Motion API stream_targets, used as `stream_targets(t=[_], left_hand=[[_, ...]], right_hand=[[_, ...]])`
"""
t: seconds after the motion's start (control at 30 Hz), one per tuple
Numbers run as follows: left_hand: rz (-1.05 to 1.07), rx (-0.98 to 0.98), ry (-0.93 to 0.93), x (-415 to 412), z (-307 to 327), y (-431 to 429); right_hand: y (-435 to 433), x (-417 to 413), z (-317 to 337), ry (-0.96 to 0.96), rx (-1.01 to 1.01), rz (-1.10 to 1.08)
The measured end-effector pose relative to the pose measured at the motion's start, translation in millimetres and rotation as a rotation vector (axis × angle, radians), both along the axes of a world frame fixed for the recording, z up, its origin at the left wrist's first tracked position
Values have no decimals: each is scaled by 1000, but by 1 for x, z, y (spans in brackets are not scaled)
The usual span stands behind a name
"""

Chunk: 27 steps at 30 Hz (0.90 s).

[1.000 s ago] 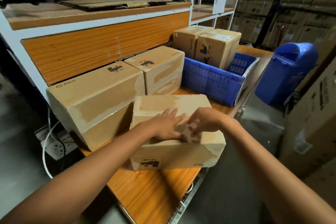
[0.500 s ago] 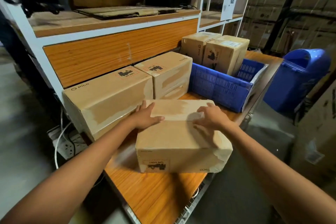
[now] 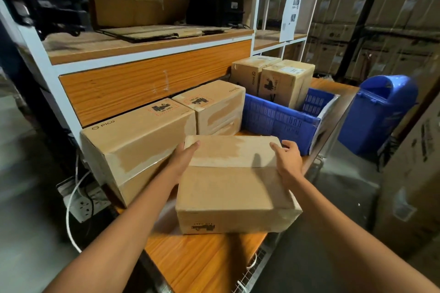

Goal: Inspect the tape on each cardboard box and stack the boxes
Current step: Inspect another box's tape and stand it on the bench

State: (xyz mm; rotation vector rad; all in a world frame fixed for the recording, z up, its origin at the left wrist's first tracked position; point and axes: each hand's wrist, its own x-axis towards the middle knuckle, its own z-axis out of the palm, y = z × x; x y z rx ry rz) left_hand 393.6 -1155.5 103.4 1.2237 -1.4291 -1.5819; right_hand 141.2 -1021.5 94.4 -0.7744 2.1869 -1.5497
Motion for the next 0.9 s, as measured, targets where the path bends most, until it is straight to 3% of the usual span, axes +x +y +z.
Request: stream_targets(t=[0.3,0.63,0.7,0.8,0.9], left_hand=[[365,-78,-53,-11,42,-11],[346,-152,-134,7,25,5],[313,-198,-205,13,33,6],[223,-303,-377,21,44,3],[124,-542,-541,19,55,2]], right_hand=[[7,-3,45,-21,-246,-179],[25,4,28,-62,4,-162],[27,6,30,37,53,-201],[21,19,39,414,41,-254],[3,49,56,542,-94,79]])
